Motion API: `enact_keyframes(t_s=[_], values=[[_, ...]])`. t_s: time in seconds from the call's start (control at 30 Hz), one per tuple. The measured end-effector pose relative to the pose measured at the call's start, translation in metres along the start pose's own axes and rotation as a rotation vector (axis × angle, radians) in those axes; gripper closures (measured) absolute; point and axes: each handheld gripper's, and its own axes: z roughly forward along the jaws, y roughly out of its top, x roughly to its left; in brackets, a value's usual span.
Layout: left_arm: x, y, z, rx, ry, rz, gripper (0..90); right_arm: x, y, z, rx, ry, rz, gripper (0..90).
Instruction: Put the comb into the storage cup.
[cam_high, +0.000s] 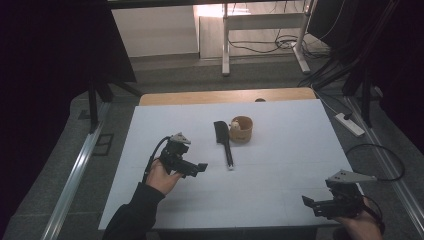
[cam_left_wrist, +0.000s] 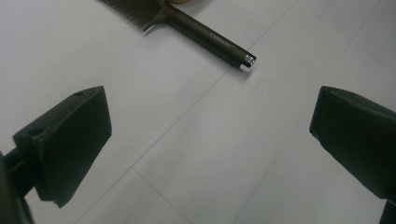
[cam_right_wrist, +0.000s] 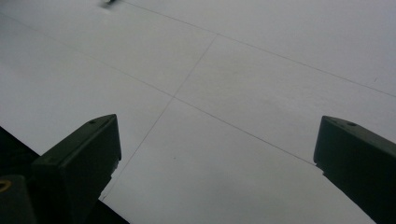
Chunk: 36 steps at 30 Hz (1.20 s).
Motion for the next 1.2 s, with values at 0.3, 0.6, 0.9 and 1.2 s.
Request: enact_keyframes(t_s=[0.3, 0.6, 0.9, 1.2], values=[[0.000, 0.011, 0.011, 0.002, -0.004, 0.016, 0.0, 0.000, 0.000, 0.000, 0.002, 0.000, -0.003, 1.4], [-0.005, 0.024, 0.027, 0.018, -0.016, 0.043, 0.0, 0.000, 0.000, 0.000, 0.002, 0.001, -0.003, 1.4], [-0.007, 0.034, 0.041, 0.026, -0.033, 0.055, 0.0, 0.000, 0.000, 0.000, 0.003, 0.001, -0.005, 1.4], [-0.009, 0.046, 0.054, 0.036, -0.048, 0.071, 0.0, 0.000, 0.000, 0.000, 0.005, 0.000, -0.008, 1.4]])
